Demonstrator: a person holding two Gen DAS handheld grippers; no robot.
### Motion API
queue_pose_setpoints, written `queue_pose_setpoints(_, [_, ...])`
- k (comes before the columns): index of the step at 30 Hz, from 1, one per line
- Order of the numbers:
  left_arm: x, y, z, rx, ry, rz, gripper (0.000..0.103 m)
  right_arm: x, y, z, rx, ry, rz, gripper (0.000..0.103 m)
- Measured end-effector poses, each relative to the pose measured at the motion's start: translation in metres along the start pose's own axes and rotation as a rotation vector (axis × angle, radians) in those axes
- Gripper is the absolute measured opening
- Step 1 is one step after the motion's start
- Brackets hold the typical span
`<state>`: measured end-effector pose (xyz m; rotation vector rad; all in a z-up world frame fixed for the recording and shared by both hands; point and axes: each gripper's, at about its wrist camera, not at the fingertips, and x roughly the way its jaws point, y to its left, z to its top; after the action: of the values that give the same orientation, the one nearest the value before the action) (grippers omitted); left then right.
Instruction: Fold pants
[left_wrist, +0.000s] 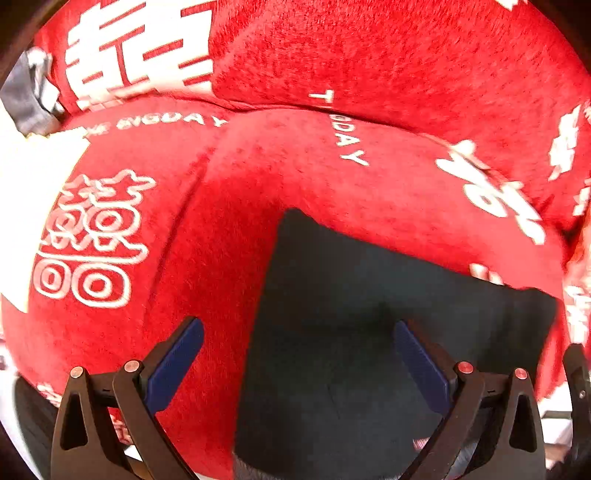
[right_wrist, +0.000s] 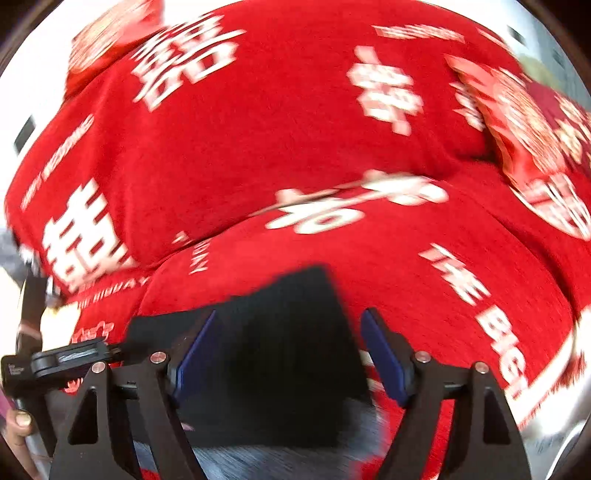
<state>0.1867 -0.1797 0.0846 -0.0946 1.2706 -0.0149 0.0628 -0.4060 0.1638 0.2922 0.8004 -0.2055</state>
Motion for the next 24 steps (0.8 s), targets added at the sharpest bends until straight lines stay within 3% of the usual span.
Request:
queue_pose_setpoints(4, [0.025,-0.002,0.008,-0.025,0.016,0.058,0.103,0.061,0.042,0.001,-0.087,0.102,-0.020,0.081])
queue_pose_setpoints(6, [0.037,0.004,0.012,-0.042,0.051,0.033,0.103,0.094,0.035,-0.002,-0.083,0.187,-0.116,0.081])
queue_pose_setpoints(8, [0.046,0.004,0.017,-0.050,0.077,0.012,0.103,0.109,0.017,-0.001,-0.043,0.200,-0.155,0.081])
queue_pose_setpoints(13, [0.040,-0.015,0.019,0.051,0.037,0.083,0.103,0.113,0.007,0.002,-0.060,0.229,-0.150,0.083])
queue_pose_setpoints(15, [0.029,-0.011,0.021,0.045,0.034,0.036,0.103,0.113,0.009,0.002,-0.077,0.234,-0.159,0.083])
queue_pose_setpoints(17, [0.017,0.003,0.024,-0.028,0.016,-0.039,0.103,0.106,0.013,0.007,-0.068,0.239,-0.157,0.083])
queue_pose_setpoints(19, [0.011,0.013,0.027,-0.093,-0.019,-0.056,0.103,0.088,0.025,0.014,-0.065,0.193,-0.144,0.084])
queue_pose_setpoints(21, [0.021,0.011,0.030,-0.096,0.014,-0.024,0.103,0.078,0.040,0.023,-0.120,0.149,-0.127,0.084])
queue_pose_setpoints(23, [0.039,0.006,0.026,-0.054,0.091,0.006,0.103,0.089,0.052,0.025,-0.167,0.194,-0.123,0.085])
queue_pose_setpoints(24, [0.042,0.009,0.020,-0.057,0.100,-0.019,0.103,0.099,0.053,0.023,-0.172,0.235,-0.118,0.085])
